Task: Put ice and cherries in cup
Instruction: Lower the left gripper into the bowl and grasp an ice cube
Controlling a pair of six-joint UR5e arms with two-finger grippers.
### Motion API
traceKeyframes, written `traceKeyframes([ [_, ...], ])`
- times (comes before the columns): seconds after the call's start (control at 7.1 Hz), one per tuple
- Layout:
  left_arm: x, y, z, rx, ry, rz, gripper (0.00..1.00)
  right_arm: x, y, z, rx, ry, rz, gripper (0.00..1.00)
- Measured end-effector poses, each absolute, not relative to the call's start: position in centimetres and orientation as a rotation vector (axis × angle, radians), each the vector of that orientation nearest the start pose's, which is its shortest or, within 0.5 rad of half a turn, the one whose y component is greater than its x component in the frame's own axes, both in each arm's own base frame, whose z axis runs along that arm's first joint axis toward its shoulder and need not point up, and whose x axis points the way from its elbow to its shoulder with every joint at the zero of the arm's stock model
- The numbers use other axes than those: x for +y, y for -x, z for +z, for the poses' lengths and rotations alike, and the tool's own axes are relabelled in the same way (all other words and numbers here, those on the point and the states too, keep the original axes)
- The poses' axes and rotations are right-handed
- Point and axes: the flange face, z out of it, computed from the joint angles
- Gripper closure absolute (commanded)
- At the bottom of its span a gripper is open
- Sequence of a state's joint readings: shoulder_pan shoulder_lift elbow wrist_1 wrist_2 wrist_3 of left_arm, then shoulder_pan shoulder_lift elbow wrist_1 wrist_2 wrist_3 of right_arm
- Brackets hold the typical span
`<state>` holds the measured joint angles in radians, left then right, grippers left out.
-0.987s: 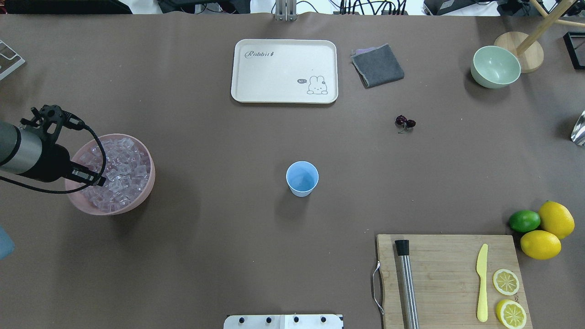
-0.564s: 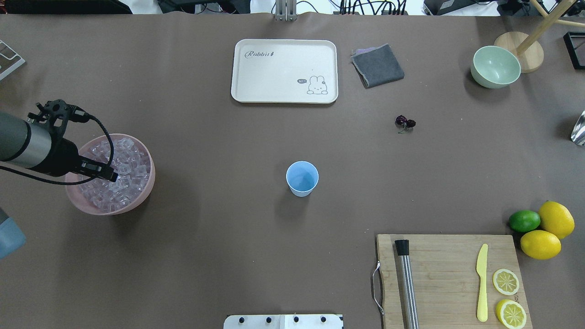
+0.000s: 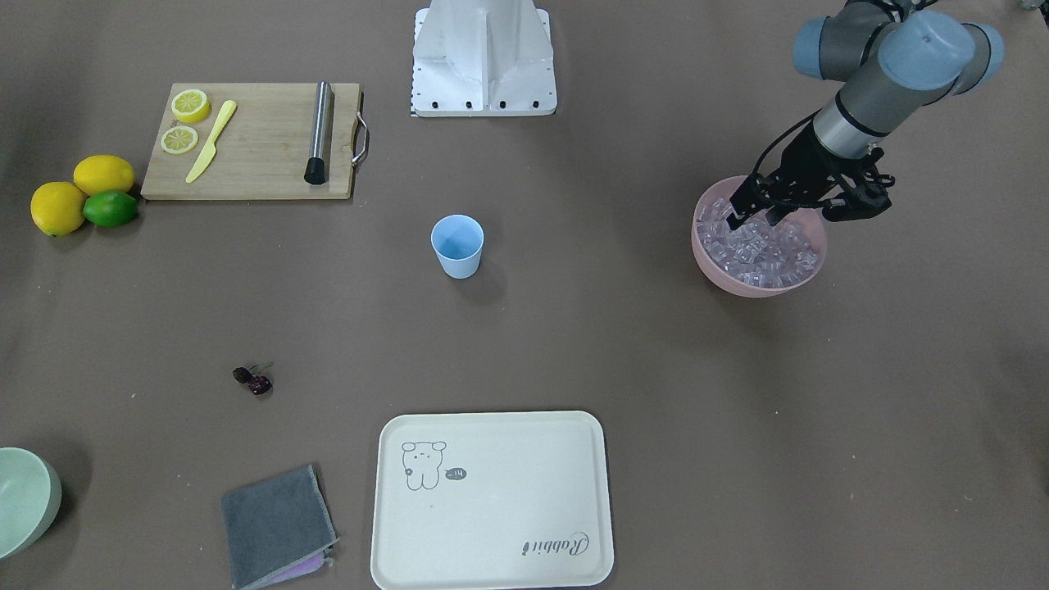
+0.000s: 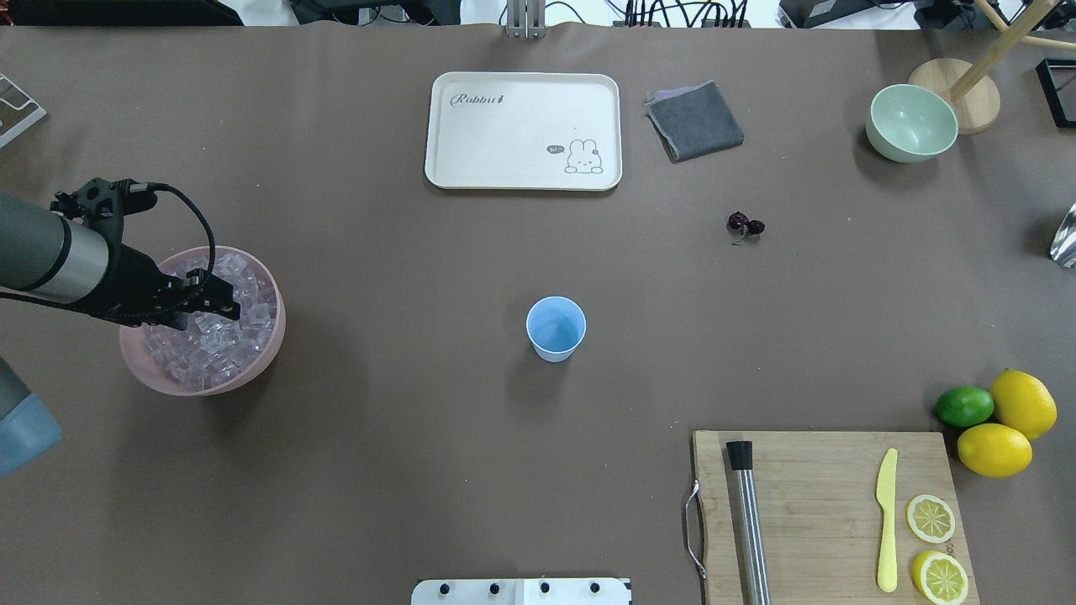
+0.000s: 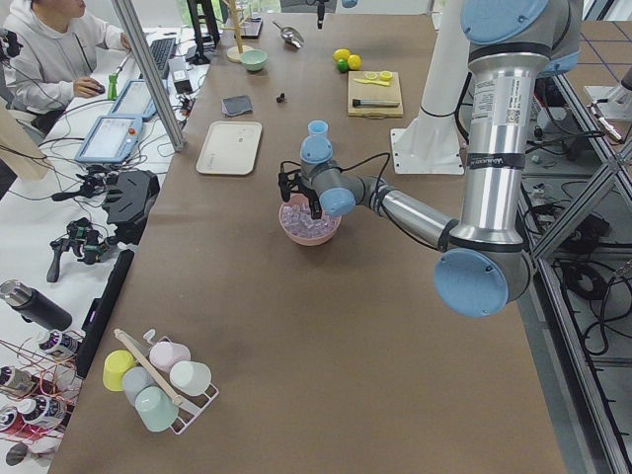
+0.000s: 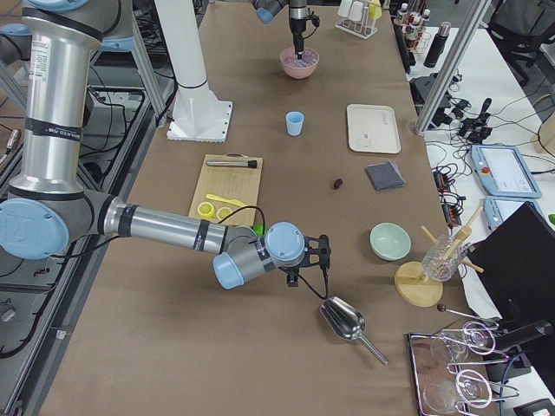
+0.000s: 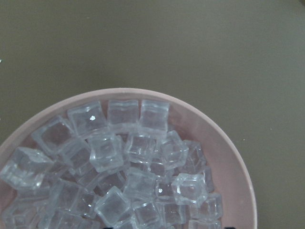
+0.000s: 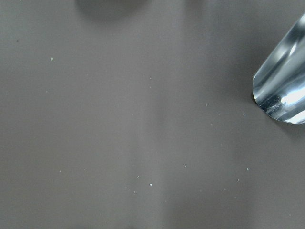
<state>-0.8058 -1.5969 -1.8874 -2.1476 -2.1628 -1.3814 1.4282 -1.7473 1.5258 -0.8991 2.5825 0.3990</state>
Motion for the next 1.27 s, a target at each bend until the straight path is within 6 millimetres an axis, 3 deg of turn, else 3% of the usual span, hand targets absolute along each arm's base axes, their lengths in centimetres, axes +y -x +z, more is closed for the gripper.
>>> traceKeyframes([
  [0.56,-41.2,-30.2,44.8,1.052,0.091,-0.345,0.26,-41.8,1.1,67.1,-1.073,-0.15,-0.008,0.0],
  [0.99,-40.7,-31.1,45.5,1.035,0.088,-0.341,0.38,-41.6,1.1,67.1,-1.075,-0.156,-0.01,0.0],
  [1.27,-40.6,-31.2,45.6,1.033,0.088,-0.341,0.4,-41.5,1.1,67.2,-1.076,-0.154,-0.01,0.0],
])
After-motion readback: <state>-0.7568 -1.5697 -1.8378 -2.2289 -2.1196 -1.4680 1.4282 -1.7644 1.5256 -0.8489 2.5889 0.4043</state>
